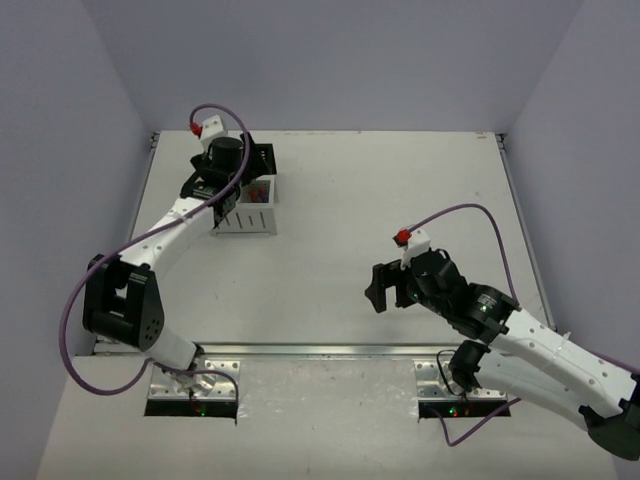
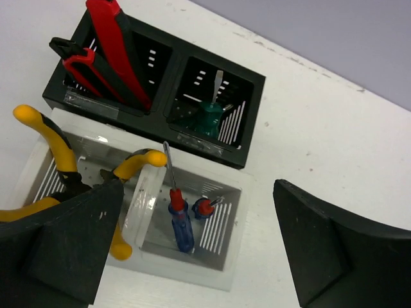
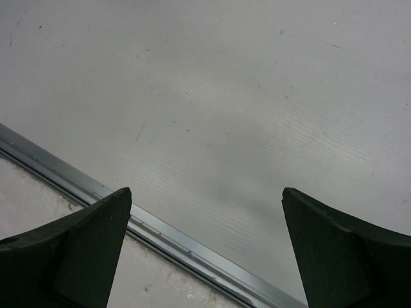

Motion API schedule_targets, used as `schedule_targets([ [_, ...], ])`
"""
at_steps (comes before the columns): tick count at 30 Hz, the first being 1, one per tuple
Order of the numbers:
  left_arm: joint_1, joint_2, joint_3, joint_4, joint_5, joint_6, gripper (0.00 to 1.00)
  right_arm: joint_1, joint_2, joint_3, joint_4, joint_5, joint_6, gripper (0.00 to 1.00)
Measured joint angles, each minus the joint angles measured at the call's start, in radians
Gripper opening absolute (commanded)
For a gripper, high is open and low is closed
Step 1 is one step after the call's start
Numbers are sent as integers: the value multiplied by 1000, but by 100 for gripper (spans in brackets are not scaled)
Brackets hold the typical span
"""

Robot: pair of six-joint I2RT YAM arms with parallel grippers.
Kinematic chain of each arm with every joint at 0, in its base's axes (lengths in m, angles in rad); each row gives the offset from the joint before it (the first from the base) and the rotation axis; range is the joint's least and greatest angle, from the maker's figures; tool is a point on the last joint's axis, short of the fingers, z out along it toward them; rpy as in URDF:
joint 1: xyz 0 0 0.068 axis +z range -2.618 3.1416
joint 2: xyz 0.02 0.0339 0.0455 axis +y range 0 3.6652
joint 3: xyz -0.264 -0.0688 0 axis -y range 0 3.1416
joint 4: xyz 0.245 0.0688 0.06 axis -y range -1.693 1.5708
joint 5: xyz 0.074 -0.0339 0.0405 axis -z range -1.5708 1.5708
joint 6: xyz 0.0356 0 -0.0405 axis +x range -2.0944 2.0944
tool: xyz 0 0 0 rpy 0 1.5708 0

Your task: Sort the tools into containers

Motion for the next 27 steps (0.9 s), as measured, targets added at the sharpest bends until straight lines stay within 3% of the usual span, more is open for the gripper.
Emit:
schedule_targets([
  [6,0,-229,-11,-67,86,-3,100,0,31,77,-84,65,-14,99],
  [13,0,-564,-65,-260,105,62,100,0,25,255,-249,252,-19,99],
  [19,0,-787,-242,-397,53,125,100,0,-19,372,-382,461,-77,99],
  [27,0,-1020,-431,-431,3,133,100,0,-174,396,-438,527,-132,99],
])
